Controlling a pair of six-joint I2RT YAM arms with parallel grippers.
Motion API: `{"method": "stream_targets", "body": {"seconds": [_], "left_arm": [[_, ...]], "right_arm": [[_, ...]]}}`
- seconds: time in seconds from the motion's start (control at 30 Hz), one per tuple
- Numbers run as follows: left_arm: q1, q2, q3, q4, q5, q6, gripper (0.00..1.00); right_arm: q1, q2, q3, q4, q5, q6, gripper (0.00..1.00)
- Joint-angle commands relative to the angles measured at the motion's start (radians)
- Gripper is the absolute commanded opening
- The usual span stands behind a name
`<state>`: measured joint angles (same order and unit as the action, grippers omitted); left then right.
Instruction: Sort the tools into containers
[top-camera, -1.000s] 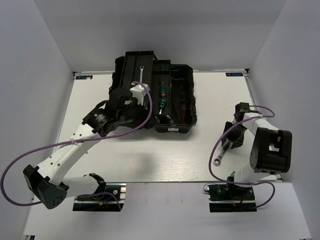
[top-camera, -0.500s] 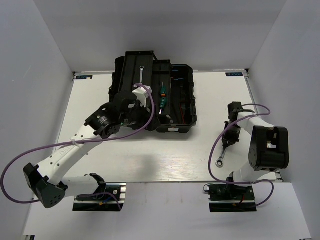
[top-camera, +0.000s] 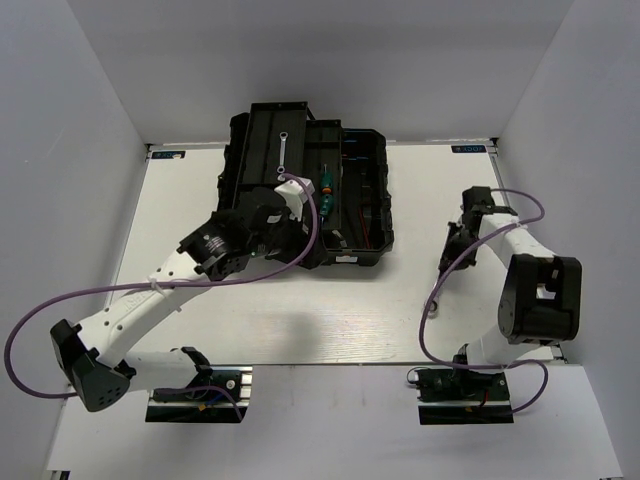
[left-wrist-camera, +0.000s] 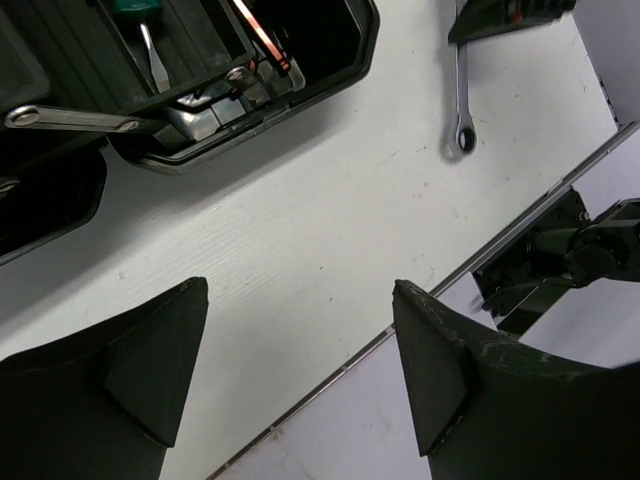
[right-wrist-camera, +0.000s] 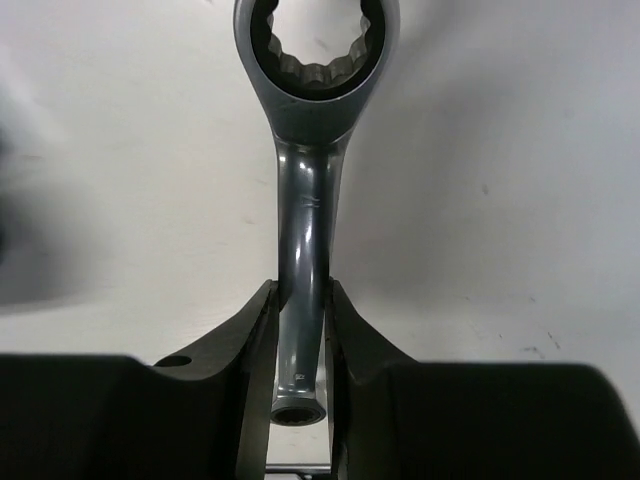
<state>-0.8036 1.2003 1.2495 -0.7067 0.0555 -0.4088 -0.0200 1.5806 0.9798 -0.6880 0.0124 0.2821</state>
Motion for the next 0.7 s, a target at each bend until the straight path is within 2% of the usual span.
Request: {"method": "stream_targets", "body": {"seconds": [0.0, 0.2, 0.37, 0.53, 0.67], "left_arm": [[-0.017, 0.001, 0.011, 0.0, -0.026, 0.001, 0.85], [-0.026, -0.037, 0.002, 0.0, -0.069, 0.001, 0.85], [-0.026, -0.086, -0.007, 0.0, -0.121, -0.008, 0.85], [-0.026, -0.149, -0.007, 0.0, -0.209, -0.051, 0.85], [-0.026, -0.192, -0.016, -0.011, -0.336, -0.097, 0.86]], "right_arm": [[-0.009, -0.089, 0.103, 0.002, -0.11, -0.037, 0.0], [-0.008, -0.174, 0.184, -0.021, -0.206, -0.054, 0.0], [-0.001, -0.18, 0.342, -0.025, -0.388, -0.008, 0.0], [0.018, -0.116, 0.529, 0.046, -0.572, 0.099, 0.0], [0.119, 0.025, 0.716, 0.125, -0.681, 0.176, 0.0]]}}
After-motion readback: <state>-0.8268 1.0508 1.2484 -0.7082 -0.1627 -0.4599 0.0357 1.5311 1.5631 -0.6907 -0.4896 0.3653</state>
